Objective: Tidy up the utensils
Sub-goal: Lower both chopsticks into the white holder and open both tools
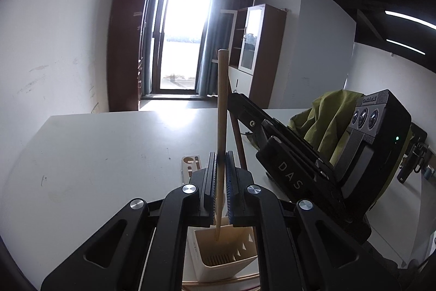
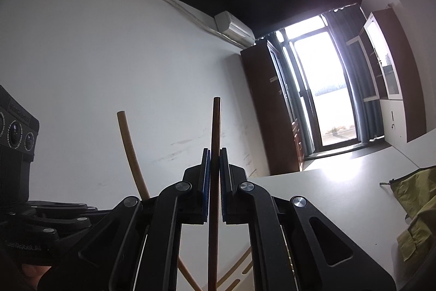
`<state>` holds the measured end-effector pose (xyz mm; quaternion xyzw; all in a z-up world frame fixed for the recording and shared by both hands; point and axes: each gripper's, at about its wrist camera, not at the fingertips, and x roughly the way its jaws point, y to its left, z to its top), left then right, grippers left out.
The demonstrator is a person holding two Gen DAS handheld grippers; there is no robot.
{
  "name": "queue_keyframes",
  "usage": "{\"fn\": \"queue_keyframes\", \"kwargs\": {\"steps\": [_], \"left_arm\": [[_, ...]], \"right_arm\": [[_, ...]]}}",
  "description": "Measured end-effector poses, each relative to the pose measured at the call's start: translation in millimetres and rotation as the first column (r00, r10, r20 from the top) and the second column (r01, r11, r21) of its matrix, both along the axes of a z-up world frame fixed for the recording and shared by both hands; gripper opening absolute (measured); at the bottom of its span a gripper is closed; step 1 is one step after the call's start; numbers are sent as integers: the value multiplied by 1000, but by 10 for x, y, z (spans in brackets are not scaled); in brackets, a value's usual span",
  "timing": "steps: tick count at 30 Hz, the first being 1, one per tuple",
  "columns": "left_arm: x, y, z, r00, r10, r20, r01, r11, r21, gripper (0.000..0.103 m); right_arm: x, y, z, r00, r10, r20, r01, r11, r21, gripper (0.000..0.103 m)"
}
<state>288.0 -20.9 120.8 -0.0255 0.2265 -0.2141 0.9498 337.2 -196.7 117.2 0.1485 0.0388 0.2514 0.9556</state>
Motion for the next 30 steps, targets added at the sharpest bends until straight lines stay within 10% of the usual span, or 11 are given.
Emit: {"fn": "queue_keyframes", "kwargs": {"steps": [30], "left_arm": [[-140,44,-426,991,-13,-130,18,999,33,6]], "right_arm": [[-491,85,-386,994,35,-102,-53,983,-175,7]]}}
